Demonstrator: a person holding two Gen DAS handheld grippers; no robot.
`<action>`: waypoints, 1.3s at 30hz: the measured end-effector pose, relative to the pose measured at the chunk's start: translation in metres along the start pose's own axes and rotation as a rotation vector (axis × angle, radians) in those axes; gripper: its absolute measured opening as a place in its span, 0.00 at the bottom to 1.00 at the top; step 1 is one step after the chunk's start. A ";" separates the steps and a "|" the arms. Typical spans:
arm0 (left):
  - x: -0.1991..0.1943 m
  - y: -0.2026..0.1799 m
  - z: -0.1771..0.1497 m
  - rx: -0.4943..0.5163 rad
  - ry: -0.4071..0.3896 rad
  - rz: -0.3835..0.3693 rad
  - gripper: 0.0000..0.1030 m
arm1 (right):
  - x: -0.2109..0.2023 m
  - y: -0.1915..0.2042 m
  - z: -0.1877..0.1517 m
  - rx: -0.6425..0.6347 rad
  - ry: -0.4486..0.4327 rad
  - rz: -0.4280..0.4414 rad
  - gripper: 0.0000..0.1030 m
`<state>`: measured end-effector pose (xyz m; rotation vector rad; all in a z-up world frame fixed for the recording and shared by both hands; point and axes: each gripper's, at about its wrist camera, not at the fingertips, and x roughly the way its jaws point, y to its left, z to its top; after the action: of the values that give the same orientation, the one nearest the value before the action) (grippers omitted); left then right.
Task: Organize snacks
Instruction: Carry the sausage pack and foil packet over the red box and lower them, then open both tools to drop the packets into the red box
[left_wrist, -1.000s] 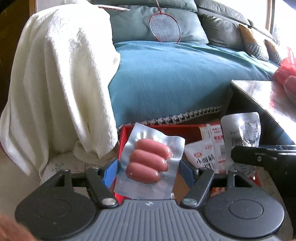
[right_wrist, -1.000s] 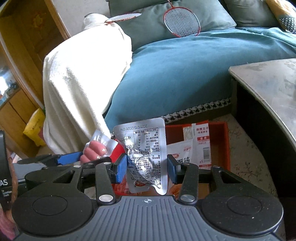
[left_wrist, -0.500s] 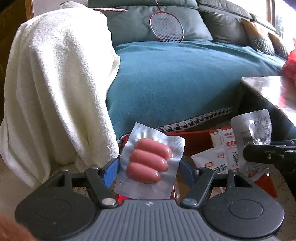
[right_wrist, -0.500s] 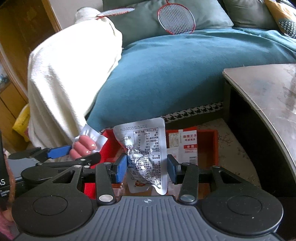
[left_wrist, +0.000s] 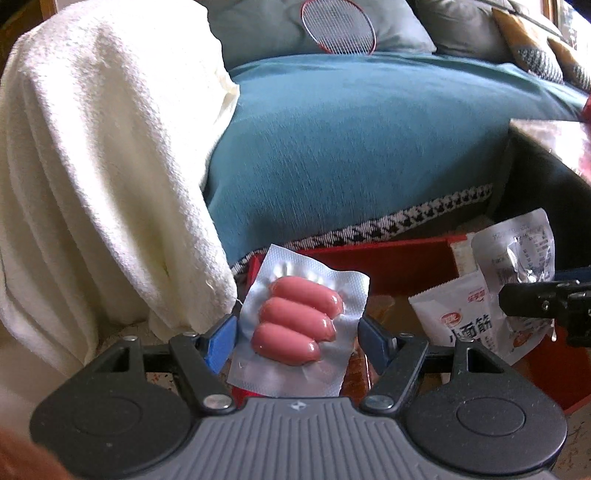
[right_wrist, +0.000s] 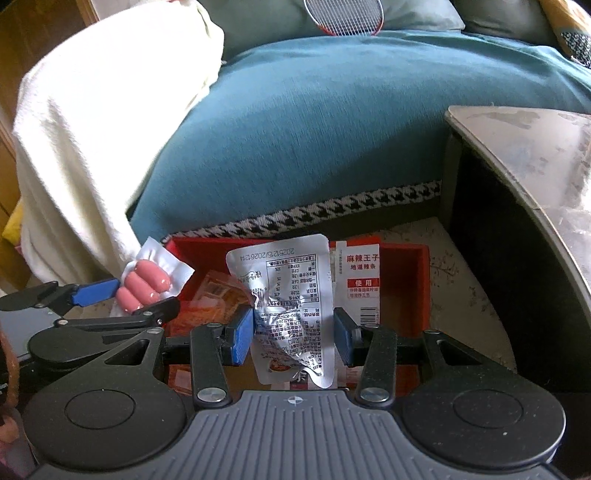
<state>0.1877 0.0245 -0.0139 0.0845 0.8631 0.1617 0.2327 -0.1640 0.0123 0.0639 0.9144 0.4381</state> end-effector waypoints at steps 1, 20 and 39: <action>0.003 -0.001 -0.001 0.003 0.006 0.003 0.62 | 0.003 0.000 -0.001 -0.002 0.007 -0.003 0.52; 0.023 -0.005 -0.007 0.016 0.070 0.020 0.64 | 0.027 0.000 -0.005 -0.040 0.085 -0.073 0.59; -0.004 -0.006 -0.014 0.032 0.038 0.013 0.65 | 0.012 0.006 -0.011 -0.074 0.071 -0.083 0.76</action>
<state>0.1753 0.0183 -0.0213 0.1173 0.9033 0.1625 0.2285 -0.1550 -0.0017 -0.0579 0.9664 0.3987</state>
